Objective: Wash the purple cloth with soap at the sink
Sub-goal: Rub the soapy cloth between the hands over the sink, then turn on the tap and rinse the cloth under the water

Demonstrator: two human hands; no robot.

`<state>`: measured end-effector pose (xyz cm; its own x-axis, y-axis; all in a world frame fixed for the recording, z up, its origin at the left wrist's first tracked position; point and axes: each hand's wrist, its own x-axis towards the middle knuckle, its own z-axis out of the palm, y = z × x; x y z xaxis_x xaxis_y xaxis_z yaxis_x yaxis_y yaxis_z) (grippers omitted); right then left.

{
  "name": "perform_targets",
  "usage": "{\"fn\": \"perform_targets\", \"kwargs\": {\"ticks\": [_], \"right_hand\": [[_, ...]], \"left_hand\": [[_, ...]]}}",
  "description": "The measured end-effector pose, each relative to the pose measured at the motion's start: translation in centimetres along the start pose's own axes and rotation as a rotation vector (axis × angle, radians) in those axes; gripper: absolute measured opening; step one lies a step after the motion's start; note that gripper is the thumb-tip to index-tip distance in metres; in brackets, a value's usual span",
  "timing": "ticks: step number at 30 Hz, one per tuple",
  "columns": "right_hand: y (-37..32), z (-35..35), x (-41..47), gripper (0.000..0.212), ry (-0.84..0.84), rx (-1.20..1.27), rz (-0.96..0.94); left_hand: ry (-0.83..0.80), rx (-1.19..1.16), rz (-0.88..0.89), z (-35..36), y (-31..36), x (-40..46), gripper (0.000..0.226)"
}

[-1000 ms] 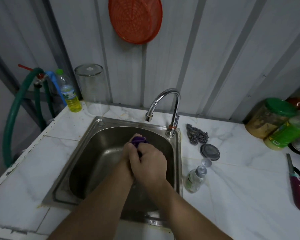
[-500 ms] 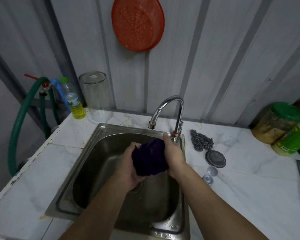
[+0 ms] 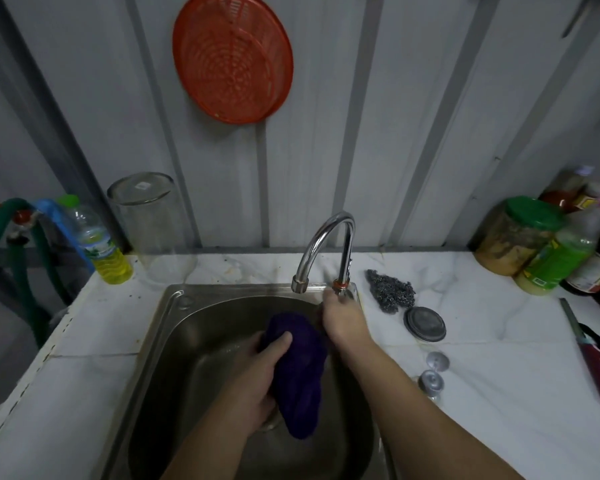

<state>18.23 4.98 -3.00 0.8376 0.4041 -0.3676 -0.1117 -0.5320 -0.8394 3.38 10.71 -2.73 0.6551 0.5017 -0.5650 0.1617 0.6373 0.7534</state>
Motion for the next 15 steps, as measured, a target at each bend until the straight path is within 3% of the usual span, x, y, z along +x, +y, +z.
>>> {"fn": "perform_targets", "kwargs": {"ticks": [2,5,9,15], "right_hand": [[-0.4,-1.1,1.9,0.028,0.129,-0.154,-0.044],[-1.6,-2.6,4.7,0.034,0.178,-0.332,-0.076],[-2.4,-3.9,8.4,0.047,0.148,-0.472,-0.139],[-2.1,-6.3,13.7,0.058,0.024,-0.763,-0.216]], "left_hand": [[-0.025,0.003,-0.002,-0.3,0.6,0.3,0.023],[-0.048,-0.015,-0.038,-0.6,1.3,0.9,0.021],[-0.122,-0.034,-0.084,-1.0,2.3,1.8,0.037],[-0.203,-0.032,-0.105,-1.1,3.5,3.1,0.041]]}}
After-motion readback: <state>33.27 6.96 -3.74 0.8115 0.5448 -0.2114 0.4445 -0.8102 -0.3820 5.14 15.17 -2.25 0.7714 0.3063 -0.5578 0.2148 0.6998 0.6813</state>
